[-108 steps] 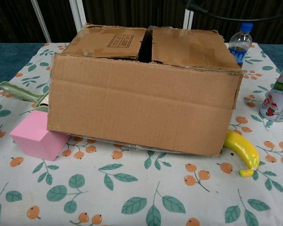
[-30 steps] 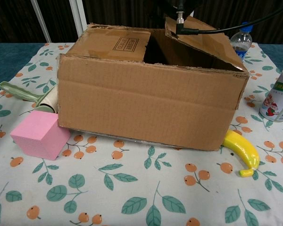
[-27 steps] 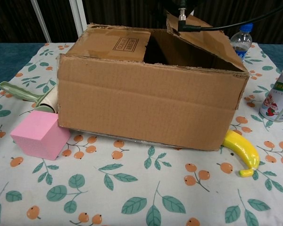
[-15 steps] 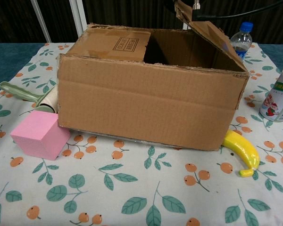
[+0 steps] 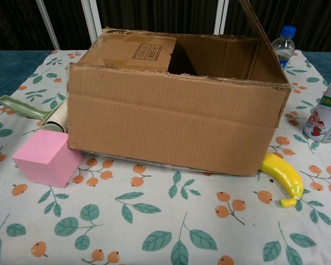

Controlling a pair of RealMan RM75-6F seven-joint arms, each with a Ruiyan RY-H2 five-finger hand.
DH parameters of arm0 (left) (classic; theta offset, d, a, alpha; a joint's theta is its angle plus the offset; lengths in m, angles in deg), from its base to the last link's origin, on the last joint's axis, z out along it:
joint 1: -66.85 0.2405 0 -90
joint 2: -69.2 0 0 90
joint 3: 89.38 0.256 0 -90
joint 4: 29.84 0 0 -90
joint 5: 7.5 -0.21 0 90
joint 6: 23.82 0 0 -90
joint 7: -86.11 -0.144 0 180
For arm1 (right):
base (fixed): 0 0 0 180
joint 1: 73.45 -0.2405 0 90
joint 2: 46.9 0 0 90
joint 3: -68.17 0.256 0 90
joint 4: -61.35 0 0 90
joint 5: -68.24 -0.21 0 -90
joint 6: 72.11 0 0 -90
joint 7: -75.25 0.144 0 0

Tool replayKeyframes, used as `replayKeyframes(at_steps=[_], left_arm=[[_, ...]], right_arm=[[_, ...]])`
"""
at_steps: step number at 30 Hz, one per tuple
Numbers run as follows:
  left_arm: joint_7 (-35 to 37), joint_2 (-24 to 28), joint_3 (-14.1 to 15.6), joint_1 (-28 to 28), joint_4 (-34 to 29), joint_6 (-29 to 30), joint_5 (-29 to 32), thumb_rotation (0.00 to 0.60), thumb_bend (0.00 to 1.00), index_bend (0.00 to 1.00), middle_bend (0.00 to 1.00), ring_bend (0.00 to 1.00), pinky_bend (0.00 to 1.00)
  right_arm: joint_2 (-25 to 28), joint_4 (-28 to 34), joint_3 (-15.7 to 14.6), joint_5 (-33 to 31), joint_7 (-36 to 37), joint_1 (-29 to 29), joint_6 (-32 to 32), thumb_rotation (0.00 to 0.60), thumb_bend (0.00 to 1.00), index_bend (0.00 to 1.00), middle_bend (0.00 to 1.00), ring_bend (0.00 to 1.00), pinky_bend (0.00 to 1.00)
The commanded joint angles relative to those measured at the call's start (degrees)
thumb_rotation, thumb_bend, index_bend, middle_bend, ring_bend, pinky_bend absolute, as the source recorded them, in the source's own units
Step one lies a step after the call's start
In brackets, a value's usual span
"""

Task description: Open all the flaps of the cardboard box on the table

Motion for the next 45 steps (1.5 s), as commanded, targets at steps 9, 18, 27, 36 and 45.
replayKeyframes(at_steps=[9,18,27,36,45], left_arm=[[-0.11,-0.08,-0.14,0.17,-0.08,0.04,-0.18,0.600,0.24,0.00,0.00,0.00,0.01],[-0.24,-0.15,-0.31,0.19,-0.02,-0.31,0.06,0.600,0.24,0.00,0.00,0.00,0.01],[-0.35,-0.18,-0.35,0.28,-0.07,-0.37,-0.06,0.600,0.24,0.00,0.00,0.00,0.01],[-0.18,-0.04,-0.33,0.40,-0.40,-0.42,-0.27,0.600,0.24,0.00,0.00,0.00,0.01],[-0.24,0.02,-0.24,0.46,-0.41,-0.41,-0.65,0.600,0.24,0.00,0.00,0.00,0.01]], right_arm=[[3.66,4.12,0.70,-0.94,3.11,1.05,-0.19,0.600,1.00,0.59,0.38,0.19,0.26],[5.26,6.33,1.83,-0.75,6.01,2.09,-1.67,0.600,1.00,0.59,0.36,0.19,0.26],[7.60,7.02,2.01,-0.15,6.27,2.67,-1.58,0.600,1.00,0.59,0.36,0.19,0.26],[10.64,6.30,0.89,-1.26,5.33,4.38,-1.23,0.600,1.00,0.59,0.36,0.19,0.26],[13.99,5.14,-1.65,-2.70,3.64,8.20,-2.15,0.600,1.00,0.59,0.36,0.19,0.26]])
